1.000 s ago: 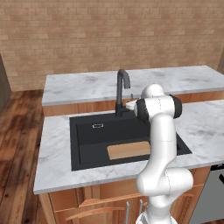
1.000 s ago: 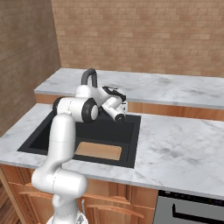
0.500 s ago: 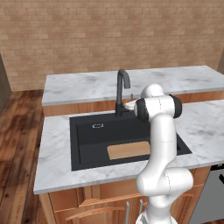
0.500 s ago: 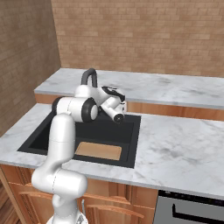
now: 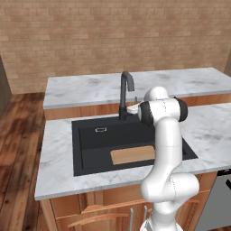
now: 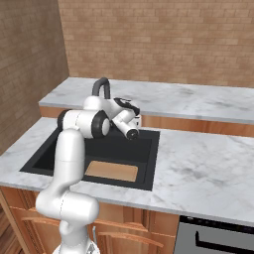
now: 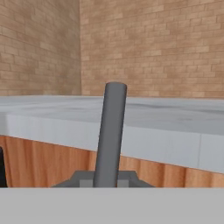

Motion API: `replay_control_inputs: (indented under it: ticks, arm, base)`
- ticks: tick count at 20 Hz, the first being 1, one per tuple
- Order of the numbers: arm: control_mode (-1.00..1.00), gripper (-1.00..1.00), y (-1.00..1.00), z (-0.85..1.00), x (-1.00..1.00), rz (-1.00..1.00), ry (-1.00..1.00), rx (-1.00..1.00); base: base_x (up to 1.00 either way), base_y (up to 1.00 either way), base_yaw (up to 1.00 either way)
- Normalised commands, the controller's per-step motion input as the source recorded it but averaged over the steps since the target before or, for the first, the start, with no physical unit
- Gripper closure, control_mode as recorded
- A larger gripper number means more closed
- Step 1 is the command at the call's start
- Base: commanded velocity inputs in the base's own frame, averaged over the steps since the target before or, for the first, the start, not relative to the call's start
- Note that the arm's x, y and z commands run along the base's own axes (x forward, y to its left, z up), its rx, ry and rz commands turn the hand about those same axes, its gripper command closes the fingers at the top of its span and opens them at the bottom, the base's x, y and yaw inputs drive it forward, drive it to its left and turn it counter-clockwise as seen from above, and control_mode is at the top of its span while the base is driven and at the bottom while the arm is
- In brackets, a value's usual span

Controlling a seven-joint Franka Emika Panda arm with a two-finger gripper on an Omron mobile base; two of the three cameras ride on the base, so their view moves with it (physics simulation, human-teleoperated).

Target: Turn on the sink faucet with hot water and rinse the cutting board for ten seconds, then turn off the faucet. Push the cutting board to reach the water if necessary.

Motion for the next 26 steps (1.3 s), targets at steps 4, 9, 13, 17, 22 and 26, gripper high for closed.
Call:
replay_control_inputs:
  ticks: [4,9,13,17,22,26]
  arm:
    - [-1.00,1.00,0.00,0.00,0.00,0.00,0.00,0.00]
    - [-1.00,1.00,0.00,0.00,0.00,0.00,0.00,0.00]
    - [-1.00,1.00,0.00,0.00,0.00,0.00,0.00,0.00]
    - [-1.00,1.00,0.00,0.00,0.00,0.00,0.00,0.00]
    - [-1.00,1.00,-0.10,0.00,-0.14,0.00,0.00,0.00]
    - [-1.00,1.00,-0.31,0.00,-0.21,-0.01,0.00,0.00]
  base:
    - [0.00,0.00,0.00]
    - [0.00,0.00,0.00]
    - [0.00,0.00,0.00]
    - [0.00,0.00,0.00]
    - [0.00,0.00,0.00]
    - [0.00,0.00,0.00]
